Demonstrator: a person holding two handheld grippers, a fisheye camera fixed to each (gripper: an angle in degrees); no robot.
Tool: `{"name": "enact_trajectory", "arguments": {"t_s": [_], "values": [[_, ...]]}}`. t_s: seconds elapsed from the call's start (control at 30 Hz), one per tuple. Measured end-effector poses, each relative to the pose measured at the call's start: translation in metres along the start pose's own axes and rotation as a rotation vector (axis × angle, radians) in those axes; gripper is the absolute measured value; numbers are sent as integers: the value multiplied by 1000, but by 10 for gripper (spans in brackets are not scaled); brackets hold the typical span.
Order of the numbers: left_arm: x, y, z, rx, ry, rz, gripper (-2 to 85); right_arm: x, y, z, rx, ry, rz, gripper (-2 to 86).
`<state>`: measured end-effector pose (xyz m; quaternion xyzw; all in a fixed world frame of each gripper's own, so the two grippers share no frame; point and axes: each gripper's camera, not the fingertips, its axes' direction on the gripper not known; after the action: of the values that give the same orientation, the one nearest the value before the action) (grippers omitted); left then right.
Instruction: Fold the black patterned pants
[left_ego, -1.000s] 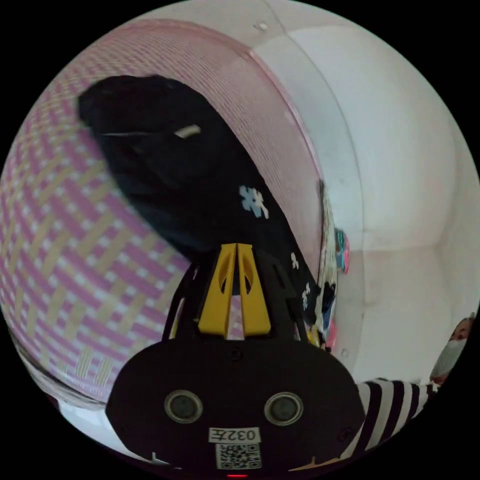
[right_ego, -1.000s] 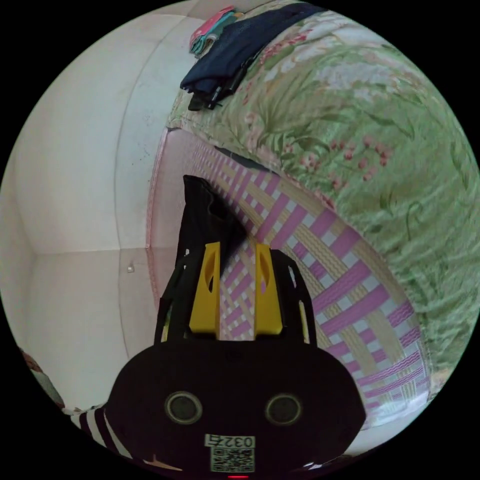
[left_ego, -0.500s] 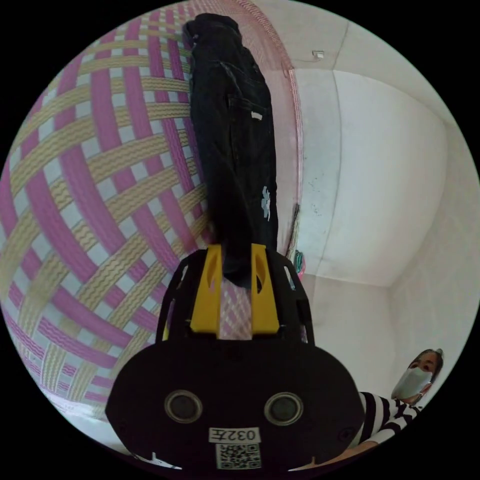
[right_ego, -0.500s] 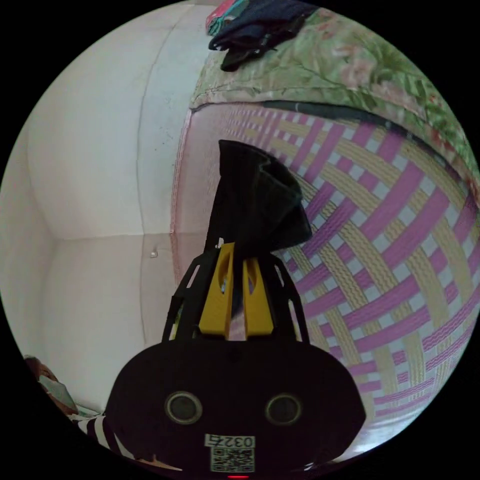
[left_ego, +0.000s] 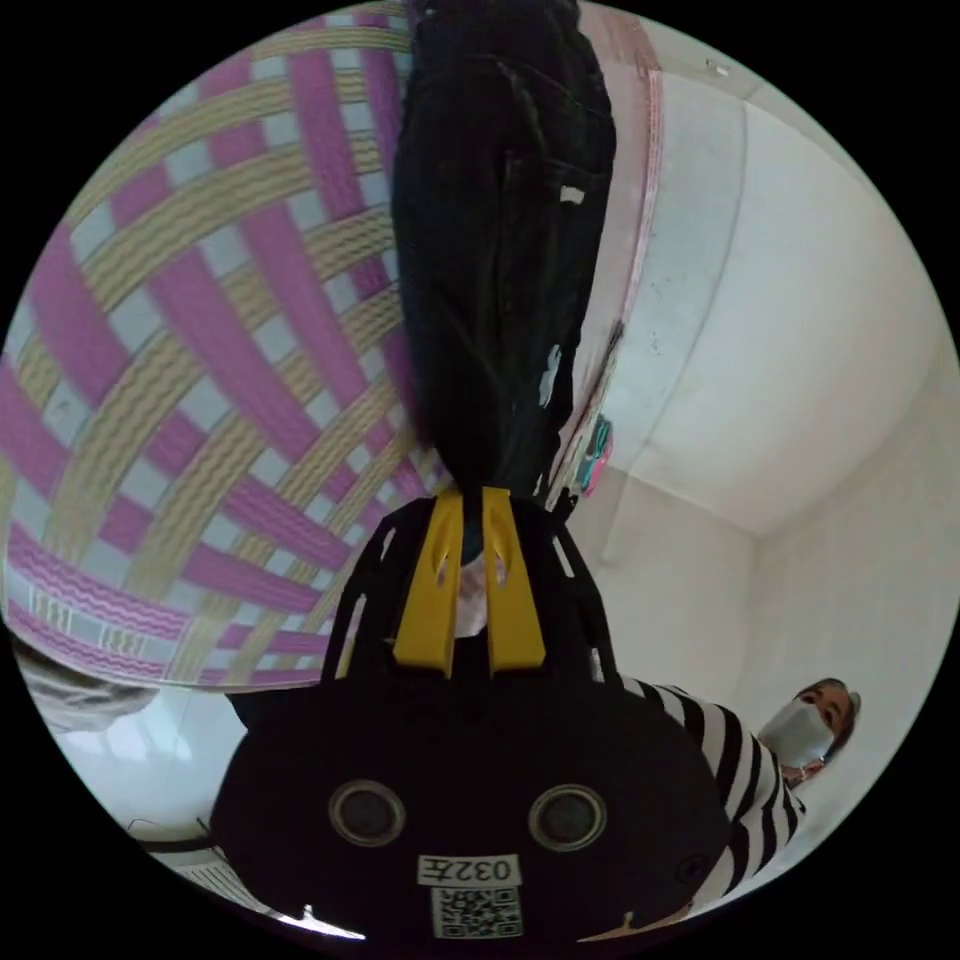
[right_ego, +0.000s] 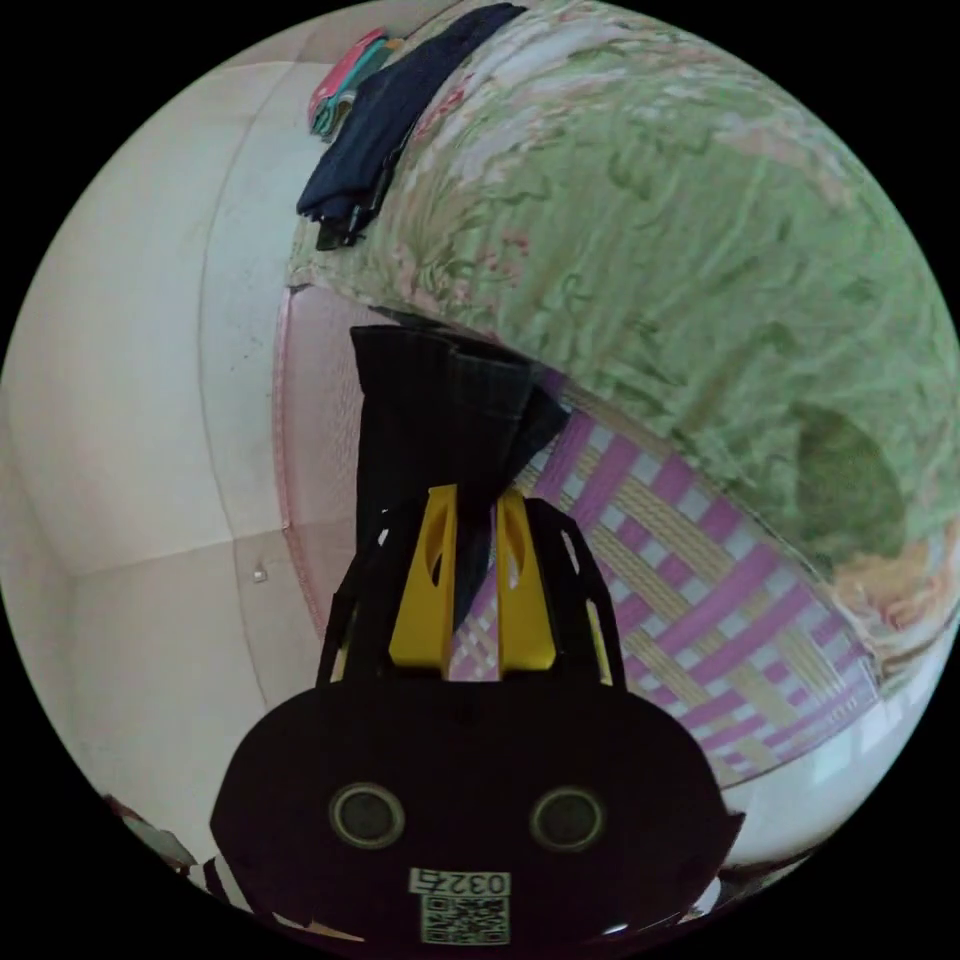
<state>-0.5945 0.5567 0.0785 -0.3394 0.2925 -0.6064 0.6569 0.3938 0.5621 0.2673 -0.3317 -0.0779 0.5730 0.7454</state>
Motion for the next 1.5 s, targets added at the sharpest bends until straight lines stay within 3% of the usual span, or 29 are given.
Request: {"name": "enact_trajectory", "arguments": {"t_s": [0.17,0.23,0.4,0.5,0.67,1.0,1.17,1.33,1.5], "values": [[-6,-6,-81,249,-98,48,46,-58,58,-20,230,153,-112,67],[-4,-17,-108,335,-125,78,58,-93,82,9,157,88,-287,53],[-9,-60,-150,437,4,118,86,-231,210,180,-422,-104,-828,59],[-16,-79,-154,379,29,132,88,-316,297,270,-649,-103,-1093,61],[-27,-91,-154,279,77,210,83,-433,418,389,-871,-23,-1412,62],[-21,-97,-149,170,23,335,79,-526,567,559,-1082,215,-1665,68],[-18,-100,-145,138,15,342,78,-531,585,579,-1147,209,-1704,64],[-21,-102,-142,140,50,330,79,-545,590,579,-1206,160,-1705,0],[-7,-102,-133,153,-1,365,84,-573,590,552,-1070,53,-1770,-9]]}}
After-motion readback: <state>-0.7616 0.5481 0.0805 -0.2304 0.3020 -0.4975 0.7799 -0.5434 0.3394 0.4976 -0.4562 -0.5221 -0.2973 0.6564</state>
